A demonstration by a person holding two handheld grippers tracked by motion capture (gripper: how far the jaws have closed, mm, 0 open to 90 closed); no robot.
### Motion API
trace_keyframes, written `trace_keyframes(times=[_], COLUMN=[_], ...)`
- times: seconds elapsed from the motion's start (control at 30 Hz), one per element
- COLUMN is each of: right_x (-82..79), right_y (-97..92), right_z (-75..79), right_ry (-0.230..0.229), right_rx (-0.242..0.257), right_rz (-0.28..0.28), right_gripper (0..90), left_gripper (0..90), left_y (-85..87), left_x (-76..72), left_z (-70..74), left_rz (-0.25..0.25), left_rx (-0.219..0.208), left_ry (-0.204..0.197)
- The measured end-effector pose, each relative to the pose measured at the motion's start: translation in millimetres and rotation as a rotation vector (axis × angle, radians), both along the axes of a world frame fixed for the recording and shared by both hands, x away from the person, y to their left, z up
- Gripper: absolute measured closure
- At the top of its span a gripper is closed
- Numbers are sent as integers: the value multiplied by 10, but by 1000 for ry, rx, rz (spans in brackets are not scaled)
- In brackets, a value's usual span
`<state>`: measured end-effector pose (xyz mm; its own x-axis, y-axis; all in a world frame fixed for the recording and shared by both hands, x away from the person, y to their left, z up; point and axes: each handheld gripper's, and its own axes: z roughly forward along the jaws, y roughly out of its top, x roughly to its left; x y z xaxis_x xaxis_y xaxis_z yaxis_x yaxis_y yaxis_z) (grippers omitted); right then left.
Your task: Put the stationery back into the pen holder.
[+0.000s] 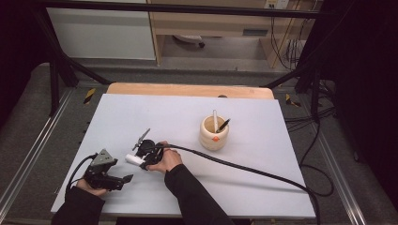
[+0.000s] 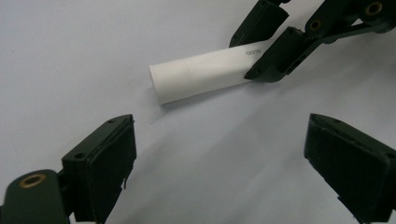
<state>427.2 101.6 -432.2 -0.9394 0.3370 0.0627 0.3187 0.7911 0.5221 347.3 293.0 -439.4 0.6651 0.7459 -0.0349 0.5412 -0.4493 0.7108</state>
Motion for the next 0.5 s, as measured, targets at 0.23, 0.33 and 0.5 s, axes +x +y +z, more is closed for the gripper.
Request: trace_keyframes(times=[0.23, 0.33, 0.5], right_x=[11, 20, 29], right_y=[-1, -5, -13], right_z=[16, 21, 33], right_ry=[23, 39, 61], right_rx=[-9, -10, -5], right_rz=[-20, -26, -32], right_gripper=[716, 718, 719], left_gripper=[96, 96, 96], left_y=[0, -2, -2], left_x=[0, -3, -4], left_z=[0, 0, 1], left_rz=[-1, -3, -5], left_rx=[1, 0, 2], left_ry=[0, 0, -2])
